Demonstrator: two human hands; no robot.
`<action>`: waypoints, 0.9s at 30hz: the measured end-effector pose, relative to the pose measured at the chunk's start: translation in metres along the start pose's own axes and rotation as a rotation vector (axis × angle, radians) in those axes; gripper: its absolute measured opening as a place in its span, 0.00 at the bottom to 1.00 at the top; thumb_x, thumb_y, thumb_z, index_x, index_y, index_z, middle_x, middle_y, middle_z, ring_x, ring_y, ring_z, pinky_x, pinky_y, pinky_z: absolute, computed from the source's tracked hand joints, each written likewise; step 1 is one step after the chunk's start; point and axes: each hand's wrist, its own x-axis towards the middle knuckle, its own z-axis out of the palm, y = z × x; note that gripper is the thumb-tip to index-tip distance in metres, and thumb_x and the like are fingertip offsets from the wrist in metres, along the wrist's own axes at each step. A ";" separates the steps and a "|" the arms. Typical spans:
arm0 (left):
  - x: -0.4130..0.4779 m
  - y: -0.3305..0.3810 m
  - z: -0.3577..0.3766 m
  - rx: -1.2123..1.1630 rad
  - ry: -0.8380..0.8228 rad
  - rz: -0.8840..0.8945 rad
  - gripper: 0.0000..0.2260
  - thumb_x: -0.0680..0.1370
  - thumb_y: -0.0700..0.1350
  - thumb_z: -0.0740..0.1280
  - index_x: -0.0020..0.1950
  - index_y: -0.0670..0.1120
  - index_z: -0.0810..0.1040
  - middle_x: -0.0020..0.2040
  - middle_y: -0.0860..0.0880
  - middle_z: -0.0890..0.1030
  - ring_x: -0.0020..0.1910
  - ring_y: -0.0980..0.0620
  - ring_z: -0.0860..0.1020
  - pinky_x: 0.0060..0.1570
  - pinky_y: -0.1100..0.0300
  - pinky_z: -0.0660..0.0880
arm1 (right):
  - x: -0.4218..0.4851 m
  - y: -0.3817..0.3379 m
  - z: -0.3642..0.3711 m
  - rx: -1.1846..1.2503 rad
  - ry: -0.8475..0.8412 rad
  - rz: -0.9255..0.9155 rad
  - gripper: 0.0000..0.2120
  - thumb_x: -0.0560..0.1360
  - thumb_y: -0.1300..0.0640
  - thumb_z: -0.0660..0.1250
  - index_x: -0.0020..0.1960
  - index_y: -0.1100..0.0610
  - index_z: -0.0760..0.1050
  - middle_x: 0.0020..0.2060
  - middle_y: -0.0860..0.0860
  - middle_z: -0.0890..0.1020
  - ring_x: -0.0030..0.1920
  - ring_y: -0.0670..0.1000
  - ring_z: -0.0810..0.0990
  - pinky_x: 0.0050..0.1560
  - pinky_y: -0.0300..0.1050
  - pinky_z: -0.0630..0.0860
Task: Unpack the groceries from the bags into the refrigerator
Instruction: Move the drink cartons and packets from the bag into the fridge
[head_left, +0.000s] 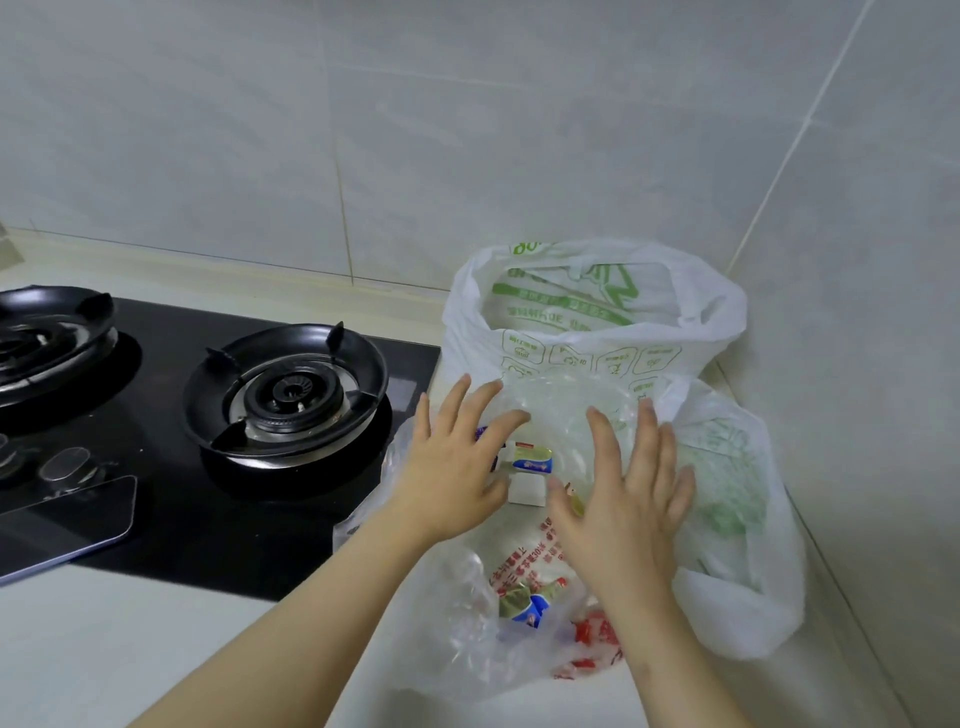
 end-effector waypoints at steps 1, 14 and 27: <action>0.001 -0.001 0.006 0.000 -0.056 0.001 0.25 0.67 0.53 0.61 0.64 0.55 0.65 0.70 0.45 0.66 0.70 0.37 0.64 0.60 0.31 0.64 | 0.002 0.003 0.004 -0.014 -0.091 0.010 0.32 0.71 0.43 0.59 0.73 0.47 0.57 0.75 0.56 0.53 0.74 0.59 0.51 0.68 0.66 0.53; 0.017 -0.016 0.038 0.102 -0.401 -0.088 0.28 0.75 0.54 0.61 0.73 0.55 0.55 0.76 0.57 0.47 0.75 0.42 0.38 0.68 0.33 0.45 | 0.004 0.044 0.043 -0.052 -0.635 -0.014 0.23 0.82 0.51 0.46 0.75 0.40 0.47 0.77 0.45 0.45 0.76 0.53 0.40 0.74 0.55 0.44; 0.031 -0.019 0.040 -0.311 -0.531 -0.171 0.31 0.72 0.57 0.69 0.71 0.59 0.59 0.61 0.51 0.74 0.56 0.48 0.73 0.54 0.56 0.70 | 0.000 0.062 0.055 0.329 -0.370 0.164 0.20 0.81 0.59 0.53 0.72 0.53 0.63 0.72 0.50 0.65 0.72 0.50 0.62 0.68 0.44 0.62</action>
